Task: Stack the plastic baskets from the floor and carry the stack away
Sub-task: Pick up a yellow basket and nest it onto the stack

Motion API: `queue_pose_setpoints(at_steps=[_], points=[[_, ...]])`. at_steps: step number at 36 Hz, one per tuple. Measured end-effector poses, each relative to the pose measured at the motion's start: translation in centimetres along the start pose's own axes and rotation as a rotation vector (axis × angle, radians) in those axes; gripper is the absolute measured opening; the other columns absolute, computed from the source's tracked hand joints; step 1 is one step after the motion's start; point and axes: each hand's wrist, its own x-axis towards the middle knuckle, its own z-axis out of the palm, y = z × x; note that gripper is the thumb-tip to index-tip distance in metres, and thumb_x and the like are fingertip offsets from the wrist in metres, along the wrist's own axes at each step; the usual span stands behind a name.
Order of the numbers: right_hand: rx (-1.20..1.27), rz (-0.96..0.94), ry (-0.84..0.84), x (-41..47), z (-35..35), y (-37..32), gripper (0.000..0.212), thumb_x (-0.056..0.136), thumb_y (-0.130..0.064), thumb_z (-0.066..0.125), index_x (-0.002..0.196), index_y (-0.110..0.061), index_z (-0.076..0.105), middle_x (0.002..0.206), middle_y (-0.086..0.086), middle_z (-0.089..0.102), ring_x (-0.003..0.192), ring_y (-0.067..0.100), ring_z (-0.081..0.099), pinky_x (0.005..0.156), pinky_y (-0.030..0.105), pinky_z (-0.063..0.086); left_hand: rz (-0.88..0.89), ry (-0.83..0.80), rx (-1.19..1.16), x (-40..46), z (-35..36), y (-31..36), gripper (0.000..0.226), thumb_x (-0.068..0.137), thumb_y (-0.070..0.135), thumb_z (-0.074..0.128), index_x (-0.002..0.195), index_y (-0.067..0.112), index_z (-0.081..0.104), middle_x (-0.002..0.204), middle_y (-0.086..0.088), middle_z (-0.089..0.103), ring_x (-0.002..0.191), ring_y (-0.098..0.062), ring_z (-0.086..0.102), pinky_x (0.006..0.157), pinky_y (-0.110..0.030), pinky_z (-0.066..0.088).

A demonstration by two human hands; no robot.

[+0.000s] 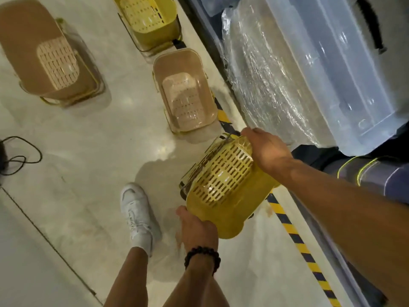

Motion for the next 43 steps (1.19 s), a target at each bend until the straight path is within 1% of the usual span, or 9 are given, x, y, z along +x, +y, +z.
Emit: queue_pose_setpoints(at_steps=[5, 11, 17, 19, 23, 28, 33, 40, 43], points=[[0.237, 0.131, 0.044, 1.6, 3.5, 0.3, 0.035, 0.100, -0.011, 0.052, 0.127, -0.034, 0.051, 0.117, 0.001, 0.064, 0.097, 0.028, 0.065, 0.080, 0.049, 0.060, -0.047, 0.039, -0.033, 2.0, 3.3, -1.9, 0.035, 0.087, -0.002, 0.048, 0.104, 0.024, 0.032, 0.080, -0.001, 0.057, 0.066, -0.018, 0.057, 0.058, -0.037, 0.051], [0.308, 0.141, 0.075, 4.6, 8.0, 0.4, 0.049, 0.093, -0.006, 0.050, 0.131, -0.037, 0.051, 0.134, -0.002, 0.062, 0.098, 0.022, 0.060, 0.076, 0.035, 0.047, 0.065, 0.046, -0.053, 5.9, 5.7, -3.3, 0.040, 0.091, 0.013, 0.056, 0.105, 0.041, 0.031, 0.104, 0.005, 0.060, 0.082, -0.015, 0.058, 0.070, -0.032, 0.047], [0.341, 0.056, 0.060, 7.1, 12.3, 0.7, 0.056, 0.103, -0.002, 0.043, 0.155, -0.023, 0.047, 0.157, 0.000, 0.049, 0.135, 0.023, 0.051, 0.101, 0.025, 0.042, 0.028, -0.007, 0.130, 10.4, 8.2, -4.8, 0.069, 0.097, 0.028, 0.049, 0.157, 0.029, 0.015, 0.150, -0.014, 0.040, 0.121, -0.039, 0.055, 0.098, -0.050, 0.046], [0.352, 0.013, 0.095, 7.5, 13.4, 0.7, 0.051, 0.106, -0.012, 0.039, 0.155, -0.022, 0.048, 0.155, 0.000, 0.050, 0.131, 0.016, 0.048, 0.094, 0.009, 0.038, -0.001, -0.012, 0.071, 11.8, 8.6, -5.1, 0.065, 0.096, 0.033, 0.048, 0.151, 0.039, 0.014, 0.125, -0.006, 0.057, 0.105, -0.035, 0.062, 0.087, -0.046, 0.051], [0.286, 0.127, 0.117, 8.6, 14.2, 0.7, 0.047, 0.097, 0.004, 0.048, 0.139, -0.015, 0.057, 0.127, 0.011, 0.061, 0.101, 0.036, 0.062, 0.073, 0.036, 0.043, -0.026, 0.013, 0.072, 13.2, 8.8, -5.7, 0.058, 0.096, 0.032, 0.050, 0.144, 0.042, 0.020, 0.091, 0.002, 0.063, 0.074, -0.023, 0.060, 0.072, -0.038, 0.049], [0.431, 0.317, 0.069, 8.2, 14.1, 1.1, 0.055, 0.091, 0.006, 0.051, 0.132, -0.031, 0.058, 0.110, -0.004, 0.062, 0.089, 0.023, 0.057, 0.063, 0.029, 0.043, 0.129, 0.026, 0.247, 15.5, 6.2, -4.0, 0.071, 0.088, 0.007, 0.045, 0.147, 0.039, 0.023, 0.071, 0.007, 0.055, 0.063, -0.024, 0.057, 0.061, -0.034, 0.046], [0.670, 0.541, 0.094, 6.7, 14.8, 0.5, 0.026, 0.106, -0.032, 0.043, 0.123, -0.033, 0.063, 0.104, 0.001, 0.064, 0.088, 0.024, 0.059, 0.080, 0.037, 0.046, 0.335, 0.077, 0.428, 20.1, 1.9, 0.6, 0.047, 0.097, 0.020, 0.047, 0.138, 0.041, 0.037, 0.087, 0.000, 0.066, 0.066, -0.020, 0.053, 0.064, -0.033, 0.044], [0.675, 0.620, 0.090, 6.0, 15.3, -3.0, 0.035, 0.105, -0.048, 0.040, 0.132, -0.033, 0.055, 0.116, 0.007, 0.063, 0.095, 0.027, 0.057, 0.083, 0.036, 0.045, 0.404, 0.032, 0.770, 24.2, -2.4, 5.7, 0.038, 0.098, 0.036, 0.038, 0.136, 0.037, 0.029, 0.086, 0.001, 0.052, 0.075, -0.026, 0.051, 0.071, -0.036, 0.043], [0.617, 0.618, 0.035, 6.2, 14.2, -3.7, 0.039, 0.108, -0.033, 0.045, 0.146, -0.027, 0.046, 0.130, 0.012, 0.063, 0.105, 0.032, 0.061, 0.085, 0.045, 0.052, 0.426, -0.050, 0.782, 24.1, -3.1, 6.1, 0.044, 0.098, 0.042, 0.037, 0.140, 0.040, 0.025, 0.097, 0.001, 0.059, 0.079, -0.025, 0.053, 0.075, -0.039, 0.048]])
